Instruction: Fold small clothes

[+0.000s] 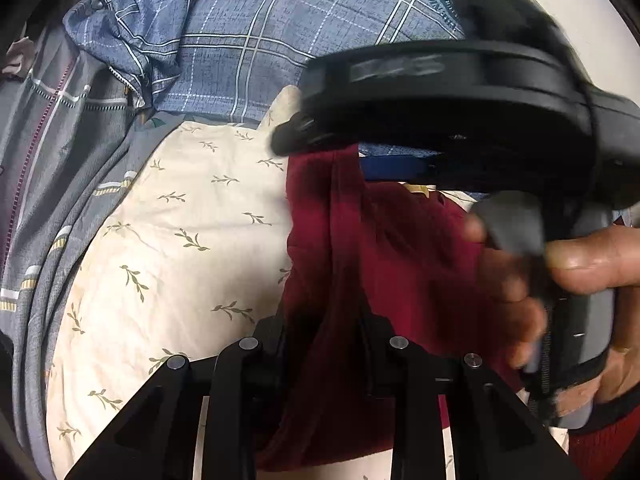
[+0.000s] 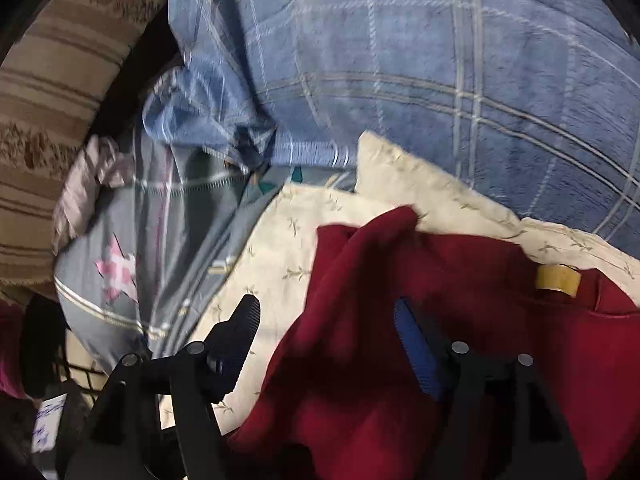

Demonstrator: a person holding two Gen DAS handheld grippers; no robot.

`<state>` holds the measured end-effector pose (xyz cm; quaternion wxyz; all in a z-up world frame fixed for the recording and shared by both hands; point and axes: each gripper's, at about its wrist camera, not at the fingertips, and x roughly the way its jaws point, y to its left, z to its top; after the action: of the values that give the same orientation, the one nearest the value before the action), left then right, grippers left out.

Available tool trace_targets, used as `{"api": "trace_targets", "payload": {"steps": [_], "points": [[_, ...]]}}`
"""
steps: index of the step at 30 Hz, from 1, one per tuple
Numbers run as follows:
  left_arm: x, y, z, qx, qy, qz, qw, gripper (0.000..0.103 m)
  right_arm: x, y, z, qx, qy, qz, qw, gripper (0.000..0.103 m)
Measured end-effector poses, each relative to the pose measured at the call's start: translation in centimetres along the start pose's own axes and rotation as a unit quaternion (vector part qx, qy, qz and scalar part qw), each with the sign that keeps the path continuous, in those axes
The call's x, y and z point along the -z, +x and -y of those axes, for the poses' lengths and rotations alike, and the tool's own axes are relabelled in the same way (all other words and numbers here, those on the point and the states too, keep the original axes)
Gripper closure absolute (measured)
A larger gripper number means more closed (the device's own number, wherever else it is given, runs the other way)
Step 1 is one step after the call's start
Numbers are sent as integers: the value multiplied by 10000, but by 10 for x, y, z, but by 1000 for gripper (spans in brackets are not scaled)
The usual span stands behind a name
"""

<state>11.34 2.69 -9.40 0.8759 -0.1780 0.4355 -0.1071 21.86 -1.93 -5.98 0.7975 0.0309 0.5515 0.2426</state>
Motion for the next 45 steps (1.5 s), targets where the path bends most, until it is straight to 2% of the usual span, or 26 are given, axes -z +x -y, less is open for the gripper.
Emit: {"api": "trace_targets", "payload": {"steps": [4, 5, 6, 7, 9, 10, 14, 18, 28, 35, 45], "points": [[1, -5, 1, 3, 26, -25, 10000, 78, -2, 25, -15, 291, -278, -241, 9989, 33], [1, -5, 0, -12, 13, -64, 10000, 78, -1, 29, -16, 455, -328, -261, 9981, 48], [1, -5, -2, -33, -8, -106, 9999, 77, 1, 31, -15, 630, -363, -248, 9970, 70], [1, -5, -3, -89, -34, -125, 9999, 70, 3, 32, -13, 720, -379, -221, 9964, 74], [2, -8, -3, -240, -32, -95, 9997, 50, 10, 21, -6, 578, -336, -14, 9978, 83], [3, -9, -3, -336, -20, -64, 9994, 39, 12, 14, -3, 517, -332, 106, 9981, 84], [4, -9, 0, -381, -16, -68, 9992, 38, 14, -9, 11, 239, -144, 331, 9991, 87], [6, -9, 4, -402, 50, -47, 9992, 41, 16, -20, 16, 166, -55, 405, 9990, 87], [5, -7, 1, -309, 57, -89, 9995, 55, 20, -21, 19, 143, 3, 446, 9989, 88], [7, -10, 3, -149, 81, -81, 9998, 73, 22, -22, 24, 51, 89, 474, 9988, 88], [6, -9, 2, -115, 29, -123, 9999, 77, 22, -21, 25, -49, 160, 513, 9985, 88]]}}
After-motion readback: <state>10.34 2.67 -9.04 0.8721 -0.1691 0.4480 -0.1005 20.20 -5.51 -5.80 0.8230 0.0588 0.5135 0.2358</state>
